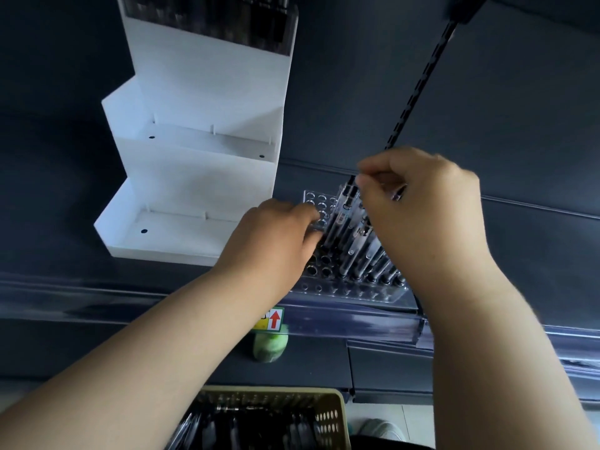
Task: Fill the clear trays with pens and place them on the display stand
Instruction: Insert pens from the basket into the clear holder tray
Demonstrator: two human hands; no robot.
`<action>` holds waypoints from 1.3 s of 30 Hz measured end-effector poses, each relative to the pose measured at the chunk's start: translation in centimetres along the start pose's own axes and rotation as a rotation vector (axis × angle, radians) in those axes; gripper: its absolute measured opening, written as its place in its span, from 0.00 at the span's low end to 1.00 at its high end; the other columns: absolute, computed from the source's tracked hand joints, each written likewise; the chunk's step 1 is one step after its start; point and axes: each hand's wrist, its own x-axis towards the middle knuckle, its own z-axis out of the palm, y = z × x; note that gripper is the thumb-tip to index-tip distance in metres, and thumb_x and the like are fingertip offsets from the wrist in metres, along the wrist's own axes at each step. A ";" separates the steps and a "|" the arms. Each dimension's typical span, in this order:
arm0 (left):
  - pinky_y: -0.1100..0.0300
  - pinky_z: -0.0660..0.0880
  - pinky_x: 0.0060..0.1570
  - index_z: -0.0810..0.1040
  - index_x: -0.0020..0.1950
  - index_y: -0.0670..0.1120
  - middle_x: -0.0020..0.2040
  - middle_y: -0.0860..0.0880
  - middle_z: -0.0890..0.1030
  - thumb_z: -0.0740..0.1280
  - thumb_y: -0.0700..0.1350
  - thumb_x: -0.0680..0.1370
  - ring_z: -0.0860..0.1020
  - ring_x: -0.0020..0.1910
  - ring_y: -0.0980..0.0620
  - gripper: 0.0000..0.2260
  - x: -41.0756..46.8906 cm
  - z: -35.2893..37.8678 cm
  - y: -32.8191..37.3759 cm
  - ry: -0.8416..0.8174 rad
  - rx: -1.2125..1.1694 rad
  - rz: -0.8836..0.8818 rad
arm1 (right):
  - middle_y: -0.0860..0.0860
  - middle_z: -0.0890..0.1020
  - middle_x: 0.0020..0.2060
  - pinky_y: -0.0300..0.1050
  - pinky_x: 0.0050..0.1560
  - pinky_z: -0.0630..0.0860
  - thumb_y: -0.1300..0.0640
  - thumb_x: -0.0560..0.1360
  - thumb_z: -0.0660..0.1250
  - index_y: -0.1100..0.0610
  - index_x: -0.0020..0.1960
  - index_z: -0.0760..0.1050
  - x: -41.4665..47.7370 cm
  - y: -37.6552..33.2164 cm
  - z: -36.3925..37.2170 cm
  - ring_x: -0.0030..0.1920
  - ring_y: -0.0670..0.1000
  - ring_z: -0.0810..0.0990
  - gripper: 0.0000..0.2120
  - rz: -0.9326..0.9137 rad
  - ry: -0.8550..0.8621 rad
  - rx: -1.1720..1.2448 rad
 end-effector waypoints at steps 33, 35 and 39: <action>0.58 0.73 0.54 0.77 0.59 0.46 0.58 0.46 0.77 0.59 0.40 0.78 0.76 0.55 0.45 0.12 -26.9 2.2 -3.4 -0.738 0.215 -0.545 | 0.56 0.78 0.57 0.44 0.53 0.76 0.66 0.75 0.60 0.58 0.60 0.75 -28.2 -1.1 6.5 0.56 0.55 0.78 0.16 0.516 -1.056 -0.301; 0.61 0.72 0.49 0.77 0.59 0.44 0.54 0.46 0.77 0.58 0.40 0.79 0.76 0.51 0.47 0.12 -26.6 2.6 -3.6 -0.747 0.176 -0.616 | 0.56 0.74 0.61 0.43 0.54 0.75 0.67 0.74 0.59 0.58 0.63 0.72 -27.9 -0.7 6.5 0.58 0.54 0.76 0.19 0.530 -1.047 -0.331; 0.59 0.74 0.48 0.79 0.50 0.43 0.52 0.44 0.80 0.59 0.43 0.80 0.78 0.50 0.46 0.10 -26.2 3.9 -3.6 -0.766 0.129 -0.685 | 0.56 0.72 0.63 0.42 0.58 0.74 0.67 0.75 0.60 0.59 0.64 0.70 -27.8 -0.1 7.2 0.62 0.53 0.73 0.18 0.514 -1.053 -0.385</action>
